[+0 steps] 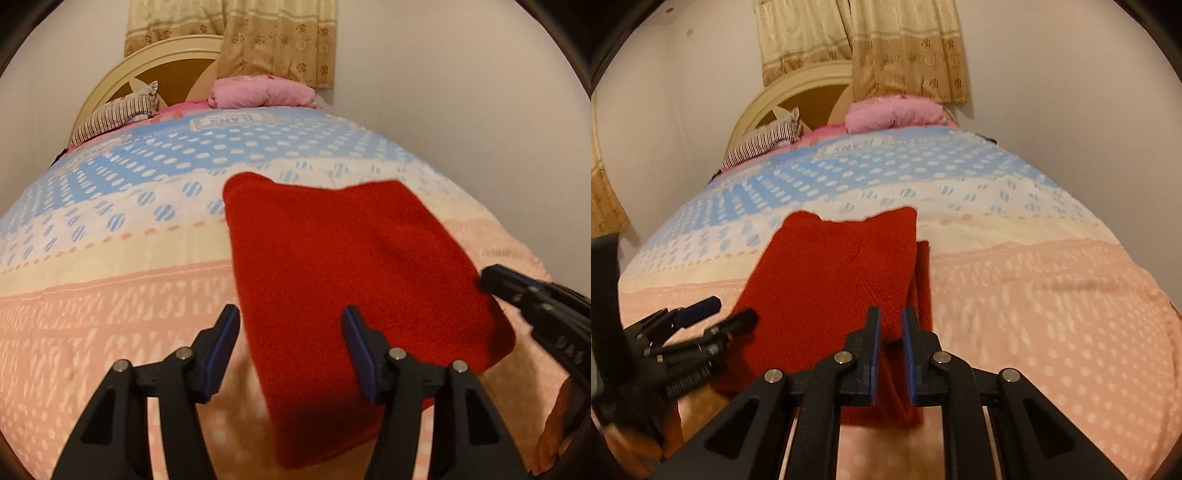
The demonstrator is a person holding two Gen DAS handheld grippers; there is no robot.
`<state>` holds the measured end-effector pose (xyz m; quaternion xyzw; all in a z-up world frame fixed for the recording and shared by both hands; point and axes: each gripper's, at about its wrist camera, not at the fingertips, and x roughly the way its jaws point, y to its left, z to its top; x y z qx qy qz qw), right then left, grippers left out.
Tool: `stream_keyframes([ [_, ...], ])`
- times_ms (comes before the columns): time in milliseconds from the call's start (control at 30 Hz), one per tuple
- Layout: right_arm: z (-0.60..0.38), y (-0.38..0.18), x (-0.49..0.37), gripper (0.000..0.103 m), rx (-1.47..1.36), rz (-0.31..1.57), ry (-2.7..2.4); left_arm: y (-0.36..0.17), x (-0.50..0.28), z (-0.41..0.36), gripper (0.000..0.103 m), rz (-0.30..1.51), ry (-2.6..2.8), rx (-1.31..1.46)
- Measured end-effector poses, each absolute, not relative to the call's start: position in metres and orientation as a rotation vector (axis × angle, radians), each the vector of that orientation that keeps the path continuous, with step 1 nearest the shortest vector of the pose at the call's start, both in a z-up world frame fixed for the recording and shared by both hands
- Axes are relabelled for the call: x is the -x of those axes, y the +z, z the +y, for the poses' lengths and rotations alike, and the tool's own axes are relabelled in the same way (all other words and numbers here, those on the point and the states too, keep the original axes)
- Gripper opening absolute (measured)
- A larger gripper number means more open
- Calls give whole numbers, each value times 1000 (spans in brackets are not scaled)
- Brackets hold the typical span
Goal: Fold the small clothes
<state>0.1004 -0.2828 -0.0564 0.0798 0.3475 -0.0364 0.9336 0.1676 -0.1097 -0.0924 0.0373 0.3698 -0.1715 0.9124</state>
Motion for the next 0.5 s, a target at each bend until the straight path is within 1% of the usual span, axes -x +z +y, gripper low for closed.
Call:
stream_keyframes([
  [100, -282, -80, -112, 11, -162, 771, -78, -96, -166, -112, 60, 759, -348, -88],
  [167, -285, -94, -111, 12, -159, 777, -92, -97, -165, -114, 60, 757, -346, -94],
  [333, -296, -102, -107, 27, -215, 766, -106, -99, -163, -120, 60, 745, -324, -118],
  [500, -295, -104, -107, 29, -216, 755, -117, -102, -161, -125, 61, 736, -310, -138],
])
